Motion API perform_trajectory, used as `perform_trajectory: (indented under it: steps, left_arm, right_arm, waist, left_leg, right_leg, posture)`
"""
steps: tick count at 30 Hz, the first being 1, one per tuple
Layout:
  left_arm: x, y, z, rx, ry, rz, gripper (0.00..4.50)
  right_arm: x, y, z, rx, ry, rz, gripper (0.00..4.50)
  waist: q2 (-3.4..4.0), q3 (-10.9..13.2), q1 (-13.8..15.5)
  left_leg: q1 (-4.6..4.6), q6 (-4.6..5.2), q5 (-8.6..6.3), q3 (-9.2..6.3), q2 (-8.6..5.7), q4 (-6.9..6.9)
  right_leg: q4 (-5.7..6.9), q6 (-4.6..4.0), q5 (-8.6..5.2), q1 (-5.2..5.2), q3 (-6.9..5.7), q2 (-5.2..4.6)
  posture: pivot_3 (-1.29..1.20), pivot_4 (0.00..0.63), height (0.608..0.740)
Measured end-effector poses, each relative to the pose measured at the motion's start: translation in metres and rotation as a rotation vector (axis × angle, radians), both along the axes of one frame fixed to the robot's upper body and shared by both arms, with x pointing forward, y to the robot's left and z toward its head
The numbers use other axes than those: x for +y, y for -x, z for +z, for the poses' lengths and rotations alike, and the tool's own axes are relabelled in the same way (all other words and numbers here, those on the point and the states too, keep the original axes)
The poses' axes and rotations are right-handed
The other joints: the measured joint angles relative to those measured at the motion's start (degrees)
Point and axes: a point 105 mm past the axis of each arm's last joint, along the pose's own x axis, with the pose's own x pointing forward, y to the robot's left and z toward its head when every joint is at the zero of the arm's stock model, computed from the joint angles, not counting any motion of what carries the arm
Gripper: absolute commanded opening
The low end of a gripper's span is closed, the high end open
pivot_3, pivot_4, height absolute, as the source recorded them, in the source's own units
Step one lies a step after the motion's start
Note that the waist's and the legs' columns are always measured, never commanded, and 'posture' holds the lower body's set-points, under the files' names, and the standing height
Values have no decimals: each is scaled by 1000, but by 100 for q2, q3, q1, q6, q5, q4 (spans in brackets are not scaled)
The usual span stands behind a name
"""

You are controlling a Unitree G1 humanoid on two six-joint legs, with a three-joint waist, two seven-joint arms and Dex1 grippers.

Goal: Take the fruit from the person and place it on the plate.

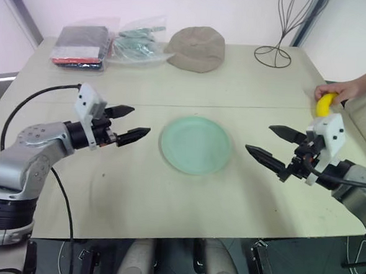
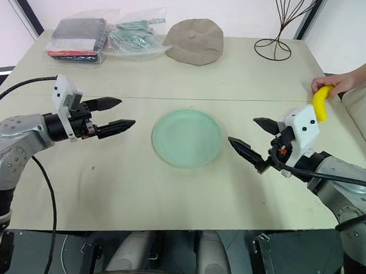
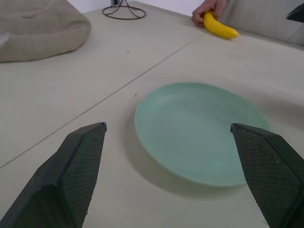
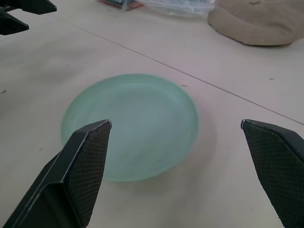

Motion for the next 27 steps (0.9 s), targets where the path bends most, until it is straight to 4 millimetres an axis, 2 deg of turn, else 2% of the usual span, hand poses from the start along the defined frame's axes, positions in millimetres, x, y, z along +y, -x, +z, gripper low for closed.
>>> perform_trajectory:
  steps: [27]
  left_arm:
    - [-11, -4, 1, 17, 31, -37, 4380]
  right_arm:
    - [0, 3, -3, 28, -10, 3, 4500]
  waist:
    - [0, 0, 2]
  left_leg:
    - [-1, 1, -1, 0, 0, 0]
  right_leg:
    - [0, -1, 0, -1, 2, -3]
  posture:
    - [0, 150, 740]
